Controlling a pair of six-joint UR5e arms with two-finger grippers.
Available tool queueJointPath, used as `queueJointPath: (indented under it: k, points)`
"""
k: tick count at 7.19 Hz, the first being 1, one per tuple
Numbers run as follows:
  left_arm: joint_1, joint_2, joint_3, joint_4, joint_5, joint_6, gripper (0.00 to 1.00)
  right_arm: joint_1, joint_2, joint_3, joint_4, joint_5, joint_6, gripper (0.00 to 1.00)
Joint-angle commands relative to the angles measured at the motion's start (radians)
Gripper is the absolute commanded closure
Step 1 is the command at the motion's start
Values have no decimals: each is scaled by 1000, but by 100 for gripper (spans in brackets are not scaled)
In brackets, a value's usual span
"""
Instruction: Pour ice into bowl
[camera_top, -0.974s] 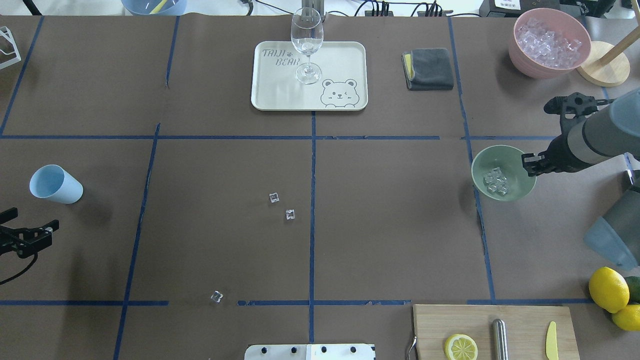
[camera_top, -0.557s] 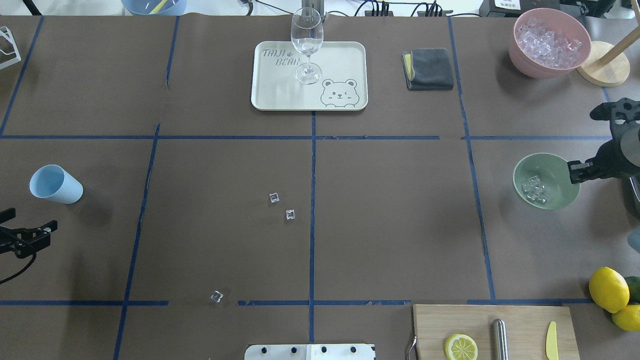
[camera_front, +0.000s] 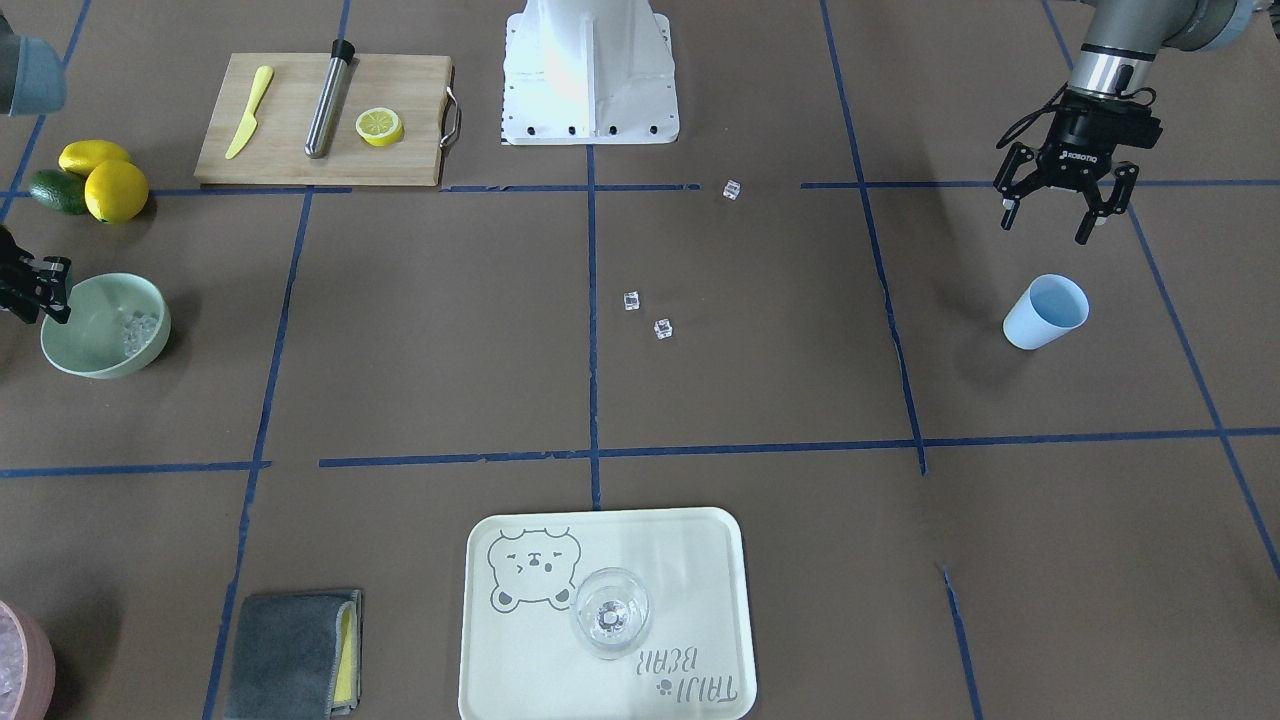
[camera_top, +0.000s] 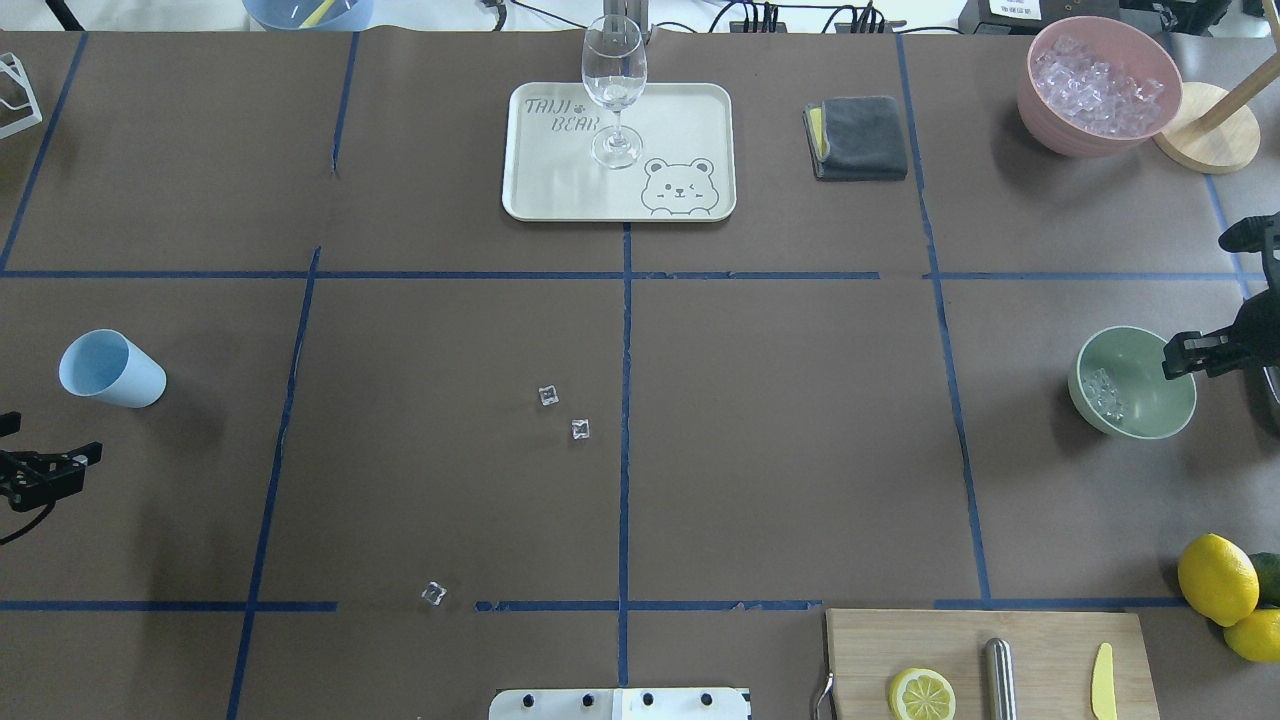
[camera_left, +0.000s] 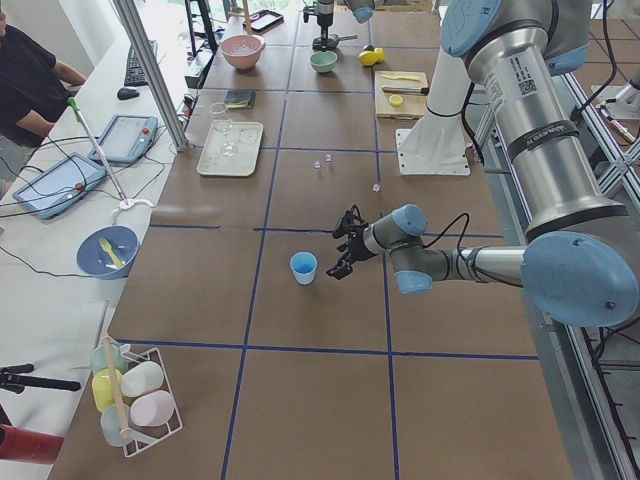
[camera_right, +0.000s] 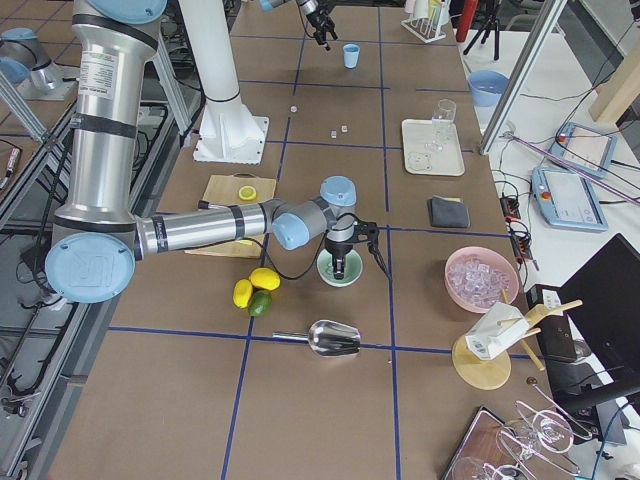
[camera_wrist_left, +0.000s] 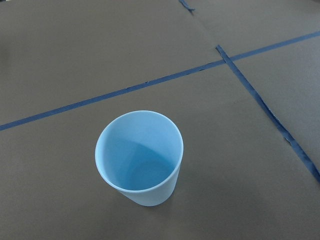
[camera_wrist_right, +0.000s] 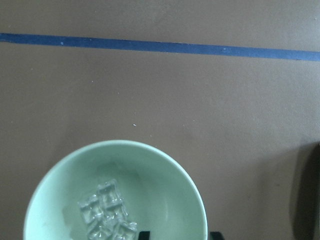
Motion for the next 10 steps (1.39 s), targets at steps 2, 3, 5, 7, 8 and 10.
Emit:
queueJointPath:
  k: [2, 3, 5, 7, 8, 10]
  points:
    - [-351, -108, -40, 278, -318, 398, 0, 121, -7, 4, -67, 59, -209, 0]
    - [-437, -141, -47, 342, -382, 487, 0, 208, -7, -6, -101, 126, -309, 0]
    - [-612, -236, -39, 536, -627, 653, 0, 330, -7, -9, -188, 180, -504, 0]
    - [-787, -396, -30, 882, -718, 894, 0, 448, -7, -10, -288, 241, -693, 0]
    - [-882, -454, -7, 1039, -729, 995, 0, 480, -35, -10, -290, 275, -698, 0]
    - [-981, -451, 77, 1088, -867, 1048, 0, 488, -44, -35, -279, 306, -683, 0]
